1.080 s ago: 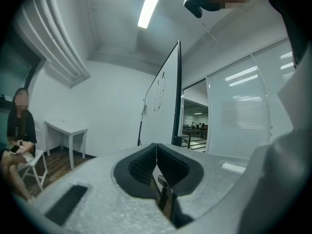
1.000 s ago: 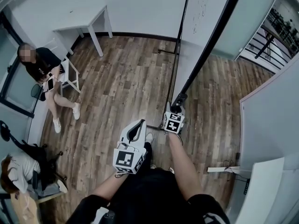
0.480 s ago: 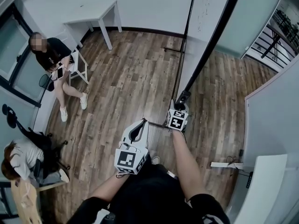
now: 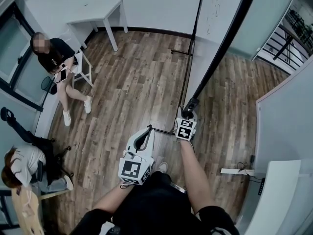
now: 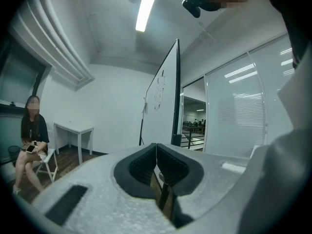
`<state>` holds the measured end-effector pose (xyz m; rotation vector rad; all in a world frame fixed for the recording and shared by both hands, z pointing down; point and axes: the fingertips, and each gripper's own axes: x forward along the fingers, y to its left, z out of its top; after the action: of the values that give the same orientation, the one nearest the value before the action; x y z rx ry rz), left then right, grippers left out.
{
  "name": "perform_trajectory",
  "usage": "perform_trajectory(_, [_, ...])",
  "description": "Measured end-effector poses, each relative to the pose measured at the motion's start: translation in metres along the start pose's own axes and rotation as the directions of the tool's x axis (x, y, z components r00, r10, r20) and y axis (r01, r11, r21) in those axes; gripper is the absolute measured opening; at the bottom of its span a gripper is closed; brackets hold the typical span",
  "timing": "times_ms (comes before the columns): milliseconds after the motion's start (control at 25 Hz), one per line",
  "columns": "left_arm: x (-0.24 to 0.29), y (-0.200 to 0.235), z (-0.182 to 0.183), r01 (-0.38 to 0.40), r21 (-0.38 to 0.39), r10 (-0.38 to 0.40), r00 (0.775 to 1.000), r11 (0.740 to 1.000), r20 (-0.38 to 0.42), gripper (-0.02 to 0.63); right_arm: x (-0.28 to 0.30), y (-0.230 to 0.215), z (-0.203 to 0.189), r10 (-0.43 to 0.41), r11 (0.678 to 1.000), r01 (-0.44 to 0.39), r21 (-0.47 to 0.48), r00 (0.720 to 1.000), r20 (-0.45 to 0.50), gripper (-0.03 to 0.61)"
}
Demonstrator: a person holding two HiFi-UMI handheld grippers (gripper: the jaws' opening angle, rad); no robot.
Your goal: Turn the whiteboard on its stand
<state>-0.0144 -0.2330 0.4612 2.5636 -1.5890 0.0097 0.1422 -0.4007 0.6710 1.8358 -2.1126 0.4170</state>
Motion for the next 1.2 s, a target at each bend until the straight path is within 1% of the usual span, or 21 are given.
perform_trajectory(240, [-0.016, -0.005, -0.001, 0.018, 0.004, -0.018, 1.000, 1.000, 0.010, 0.017, -0.017, 0.004, -0.009, 0.000, 1.000, 0.000, 0.004, 1.000, 0.004, 0.170])
perform_trajectory(440, [-0.031, -0.014, -0.009, 0.034, -0.012, -0.034, 0.999, 0.999, 0.004, 0.017, -0.032, 0.007, -0.016, 0.002, 1.000, -0.002, 0.004, 1.000, 0.006, 0.172])
perform_trajectory(560, [-0.044, -0.018, -0.013, 0.053, -0.028, -0.053, 0.999, 0.998, -0.004, 0.017, -0.043, 0.012, -0.020, -0.005, 1.000, 0.005, 0.006, 1.000, 0.010, 0.170])
perform_trajectory(760, [-0.068, -0.027, -0.015, 0.083, -0.025, -0.083, 0.997, 0.996, -0.009, 0.017, -0.062, 0.017, -0.027, -0.005, 1.000, 0.005, 0.004, 1.000, 0.007, 0.172])
perform_trajectory(1200, [-0.122, -0.035, -0.018, 0.102, -0.032, -0.102, 0.995, 0.994, 0.000, 0.017, -0.116, 0.031, -0.049, 0.002, 1.000, -0.002, 0.005, 1.000, 0.020, 0.172])
